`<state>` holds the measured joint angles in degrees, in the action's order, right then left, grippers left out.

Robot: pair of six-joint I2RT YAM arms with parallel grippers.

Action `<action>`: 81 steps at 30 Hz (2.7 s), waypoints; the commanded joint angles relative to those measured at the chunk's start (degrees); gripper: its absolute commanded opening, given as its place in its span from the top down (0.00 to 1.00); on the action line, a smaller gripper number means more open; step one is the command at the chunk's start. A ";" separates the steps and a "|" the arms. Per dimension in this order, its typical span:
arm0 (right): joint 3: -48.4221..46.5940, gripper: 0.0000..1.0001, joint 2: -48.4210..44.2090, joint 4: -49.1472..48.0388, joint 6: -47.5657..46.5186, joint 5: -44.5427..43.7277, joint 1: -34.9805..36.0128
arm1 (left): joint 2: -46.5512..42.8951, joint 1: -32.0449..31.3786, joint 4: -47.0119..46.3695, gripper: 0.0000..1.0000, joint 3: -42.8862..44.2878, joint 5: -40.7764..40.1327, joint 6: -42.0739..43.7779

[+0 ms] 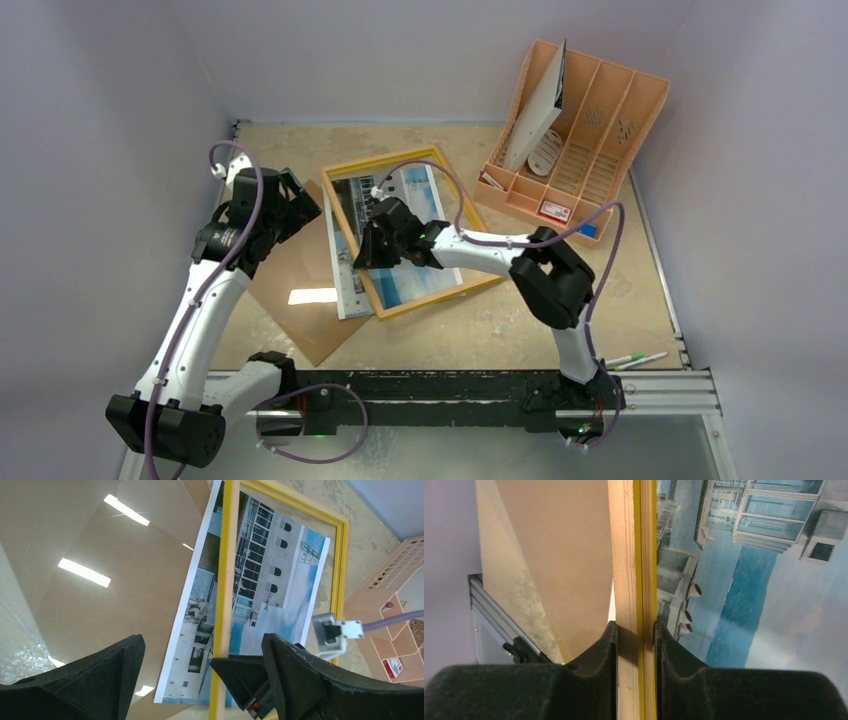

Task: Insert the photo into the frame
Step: Turn over the photo frame at the center of the board, then pick up the photo frame item at the center of the board.

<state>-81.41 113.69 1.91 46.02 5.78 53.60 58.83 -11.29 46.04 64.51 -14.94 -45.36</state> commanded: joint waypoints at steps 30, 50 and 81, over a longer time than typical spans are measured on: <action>-3.30 0.35 -4.00 5.01 -8.42 4.93 -12.87 | 16.05 30.17 -16.82 0.07 -6.49 -2.00 2.21; -1.27 0.39 -2.70 8.77 -12.18 6.96 -19.63 | 21.44 42.58 -30.89 0.09 -23.25 0.75 -0.12; -32.65 0.46 24.97 0.34 -16.05 12.37 -2.12 | 15.94 45.08 -47.00 0.10 -44.35 14.67 -10.61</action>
<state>-109.32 135.00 3.42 31.07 19.94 48.77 72.23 33.65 -5.15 24.84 -5.74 -51.70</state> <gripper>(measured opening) 0.537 0.907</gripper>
